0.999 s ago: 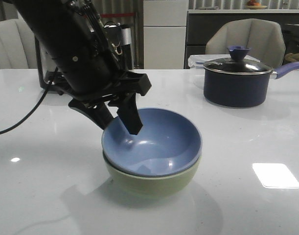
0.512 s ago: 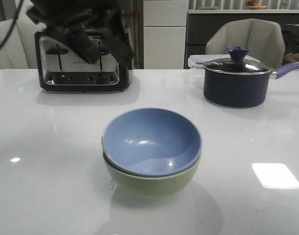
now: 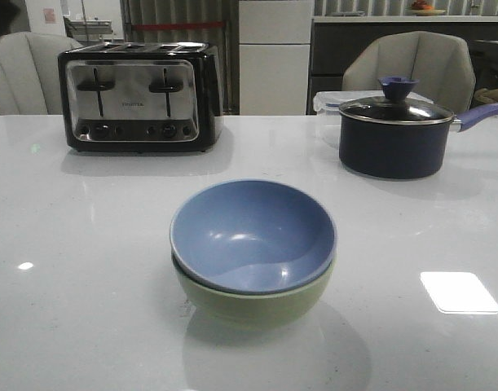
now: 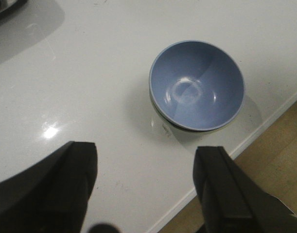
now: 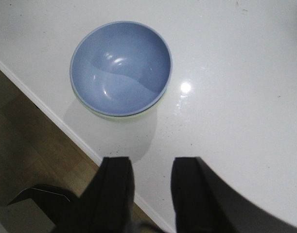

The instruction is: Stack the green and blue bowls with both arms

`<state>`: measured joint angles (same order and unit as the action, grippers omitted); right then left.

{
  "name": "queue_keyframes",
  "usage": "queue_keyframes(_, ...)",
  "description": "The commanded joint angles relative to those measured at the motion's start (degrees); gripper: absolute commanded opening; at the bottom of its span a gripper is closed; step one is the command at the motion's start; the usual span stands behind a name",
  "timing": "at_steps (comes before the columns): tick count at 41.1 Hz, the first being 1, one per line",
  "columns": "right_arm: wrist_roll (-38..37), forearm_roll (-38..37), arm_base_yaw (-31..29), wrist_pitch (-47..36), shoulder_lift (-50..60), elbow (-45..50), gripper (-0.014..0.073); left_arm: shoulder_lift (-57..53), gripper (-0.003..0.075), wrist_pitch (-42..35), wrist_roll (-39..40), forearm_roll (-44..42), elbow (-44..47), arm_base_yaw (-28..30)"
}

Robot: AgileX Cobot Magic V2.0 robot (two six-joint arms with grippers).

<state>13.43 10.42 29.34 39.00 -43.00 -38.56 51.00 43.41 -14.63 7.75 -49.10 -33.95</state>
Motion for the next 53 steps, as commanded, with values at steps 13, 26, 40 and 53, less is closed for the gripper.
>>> queue_keyframes(13, -2.56, -2.08, -0.03, -2.04, 0.6, -1.62, 0.0342, -15.65, 0.0486, -3.4, 0.02, -0.17, 6.3, -0.47)
queue_keyframes(26, -3.98, -1.39, -0.03, 3.71, 9.45, -1.52, 0.034, -15.62, 0.0486, -3.4, 0.02, -0.17, 6.3, -0.47)
queue_keyframes(40, -3.93, -1.39, -0.03, 4.8, 10.59, -1.52, 0.0147, -15.62, 0.0224, -3.4, 0.02, -0.17, 6.3, -0.47)
queue_keyframes(53, -3.93, -1.39, -0.03, 5.08, 10.59, -1.52, 0.0057, -15.62, 0.0093, -3.4, 0.02, -0.17, 6.3, -0.47)
